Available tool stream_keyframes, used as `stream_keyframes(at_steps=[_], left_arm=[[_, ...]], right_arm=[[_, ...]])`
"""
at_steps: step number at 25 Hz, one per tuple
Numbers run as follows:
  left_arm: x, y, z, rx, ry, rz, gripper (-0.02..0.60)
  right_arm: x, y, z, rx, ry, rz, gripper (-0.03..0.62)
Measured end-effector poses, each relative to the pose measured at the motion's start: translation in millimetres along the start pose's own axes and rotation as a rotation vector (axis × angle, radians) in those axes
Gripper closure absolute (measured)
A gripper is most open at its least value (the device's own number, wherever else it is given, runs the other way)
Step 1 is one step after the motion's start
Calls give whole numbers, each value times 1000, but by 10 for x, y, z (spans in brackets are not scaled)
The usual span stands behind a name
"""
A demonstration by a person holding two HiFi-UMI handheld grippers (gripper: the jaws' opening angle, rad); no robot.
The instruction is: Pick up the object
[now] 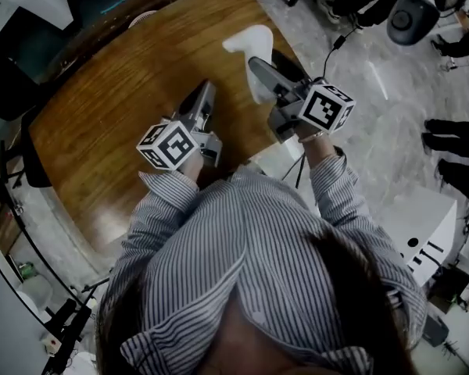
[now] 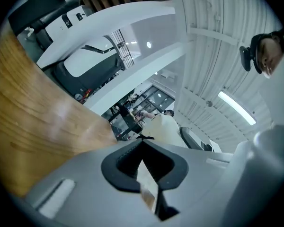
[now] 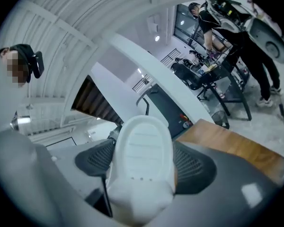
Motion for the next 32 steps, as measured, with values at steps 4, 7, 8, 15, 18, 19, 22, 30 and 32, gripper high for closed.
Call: stream_keyframes(at_steps=[4, 7, 8, 15, 18, 19, 22, 30, 32], left_arm=[[3, 61, -32, 20, 0, 15, 581], [13, 58, 20, 25, -35, 13, 581], [14, 59, 51, 25, -51, 11, 581], [21, 73, 128, 37, -95, 13, 581], [18, 62, 173, 35, -113, 4, 581], [21, 66, 189, 34, -120, 4, 581], [34, 80, 233, 30, -139, 10, 581], [67, 114, 298, 27, -163, 12, 581], [61, 100, 296, 24, -162, 11, 581]], right_arm=[[-51, -160, 78, 74, 20, -119, 195], [-37, -147, 229, 117, 3, -131, 194], [-39, -142, 272, 121, 0, -128, 195], [-95, -20, 466, 126, -22, -66, 195], [-111, -27, 489, 121, -27, -84, 194], [-117, -29, 493, 119, -29, -88, 195], [-127, 18, 530, 129, -40, -69, 194], [-146, 49, 573, 144, -57, -74, 195], [-135, 77, 597, 153, -58, -71, 195]])
Point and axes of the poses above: the fingertips, and each gripper's own axes: x forward along the fingers, y to its right, z out of its underside, the point moved 1 cm from there along -x, backward along the fingers, and after that the axes turned 13 degrees about z, right-handed, at the moved point
